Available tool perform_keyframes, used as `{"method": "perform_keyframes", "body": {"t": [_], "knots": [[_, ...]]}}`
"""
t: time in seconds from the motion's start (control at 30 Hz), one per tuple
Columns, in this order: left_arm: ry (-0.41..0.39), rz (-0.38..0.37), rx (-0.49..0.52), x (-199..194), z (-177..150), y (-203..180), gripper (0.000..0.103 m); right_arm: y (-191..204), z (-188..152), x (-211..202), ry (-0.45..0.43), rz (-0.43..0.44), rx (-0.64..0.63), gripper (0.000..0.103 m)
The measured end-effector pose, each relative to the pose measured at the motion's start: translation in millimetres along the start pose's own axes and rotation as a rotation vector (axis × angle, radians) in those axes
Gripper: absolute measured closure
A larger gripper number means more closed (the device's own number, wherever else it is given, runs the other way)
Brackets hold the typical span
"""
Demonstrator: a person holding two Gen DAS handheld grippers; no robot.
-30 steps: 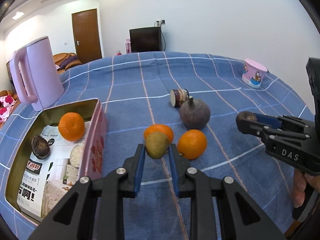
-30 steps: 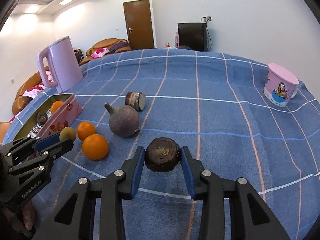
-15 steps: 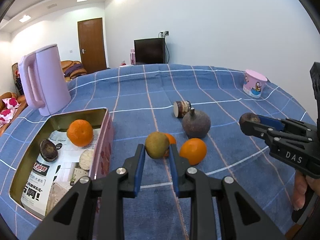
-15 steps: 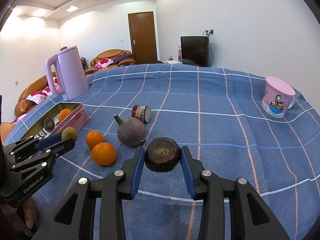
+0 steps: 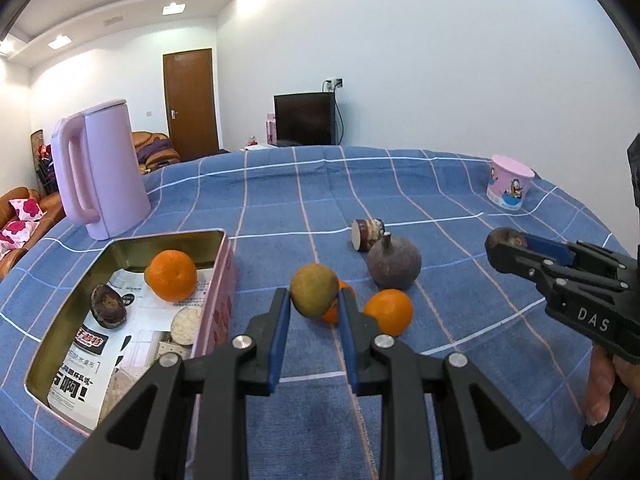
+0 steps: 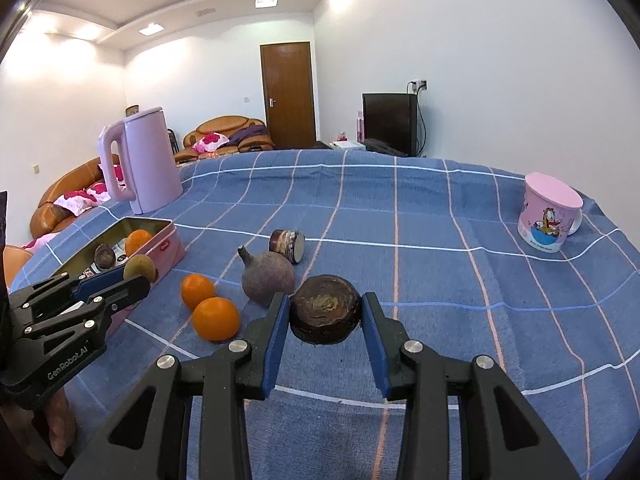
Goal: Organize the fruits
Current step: 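Lift and carry the kiwi-like fruit and dark fruit over the tin with both tools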
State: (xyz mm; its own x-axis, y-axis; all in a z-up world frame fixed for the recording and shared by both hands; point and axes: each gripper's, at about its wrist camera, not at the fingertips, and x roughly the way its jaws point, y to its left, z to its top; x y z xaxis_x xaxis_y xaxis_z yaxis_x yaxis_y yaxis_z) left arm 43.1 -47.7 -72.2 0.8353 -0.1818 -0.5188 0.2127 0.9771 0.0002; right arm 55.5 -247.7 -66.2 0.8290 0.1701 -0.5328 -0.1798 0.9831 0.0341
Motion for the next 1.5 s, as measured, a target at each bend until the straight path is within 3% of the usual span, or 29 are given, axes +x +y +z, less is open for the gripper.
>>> {"method": "perform_keyframes", "body": {"t": [1.5], "knots": [[-0.182,0.075,0.039,-32,0,-7,0.077,5,-5,-39,-0.202,-0.003,-0.028,0.064]]}}
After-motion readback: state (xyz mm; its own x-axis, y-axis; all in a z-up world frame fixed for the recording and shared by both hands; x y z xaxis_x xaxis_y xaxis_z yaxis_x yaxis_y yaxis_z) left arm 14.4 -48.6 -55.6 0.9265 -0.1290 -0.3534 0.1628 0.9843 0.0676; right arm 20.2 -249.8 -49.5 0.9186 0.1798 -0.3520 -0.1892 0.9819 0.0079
